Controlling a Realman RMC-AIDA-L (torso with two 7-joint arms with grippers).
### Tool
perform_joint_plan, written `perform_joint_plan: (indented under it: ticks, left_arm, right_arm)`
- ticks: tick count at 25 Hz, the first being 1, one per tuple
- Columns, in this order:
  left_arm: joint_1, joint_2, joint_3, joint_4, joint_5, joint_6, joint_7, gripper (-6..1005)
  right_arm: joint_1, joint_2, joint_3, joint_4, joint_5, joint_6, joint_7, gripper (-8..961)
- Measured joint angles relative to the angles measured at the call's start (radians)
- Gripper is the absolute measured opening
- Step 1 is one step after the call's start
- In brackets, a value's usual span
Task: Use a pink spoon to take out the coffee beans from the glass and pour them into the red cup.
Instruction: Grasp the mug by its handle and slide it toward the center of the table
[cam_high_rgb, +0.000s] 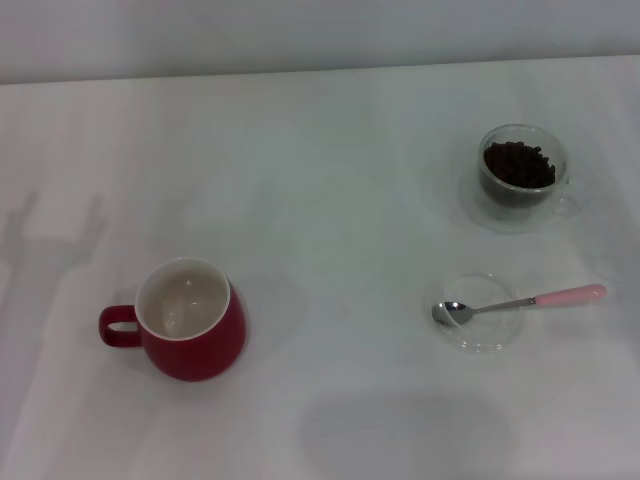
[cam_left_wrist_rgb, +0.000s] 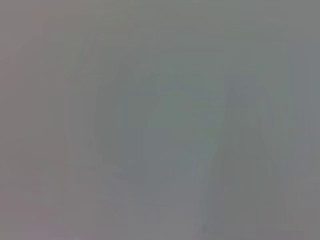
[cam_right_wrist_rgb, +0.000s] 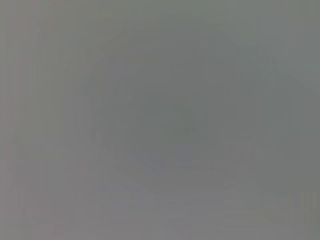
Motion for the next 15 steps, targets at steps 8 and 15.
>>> perform_joint_plan:
  ticks: [8, 15]
  left_arm:
    - [-0.013, -0.001, 0.0, 0.014, -0.002, -0.007, 0.0, 847]
    - [-0.014, -0.002, 0.0, 0.006, -0.002, -0.009, 0.0, 846]
  right_arm:
    - [0.012, 0.001, 0.004, 0.003, 0.003, -0.001, -0.003, 701]
    - [0.006, 0.001, 0.007, -0.004, 0.007, -0.01, -0.007, 699]
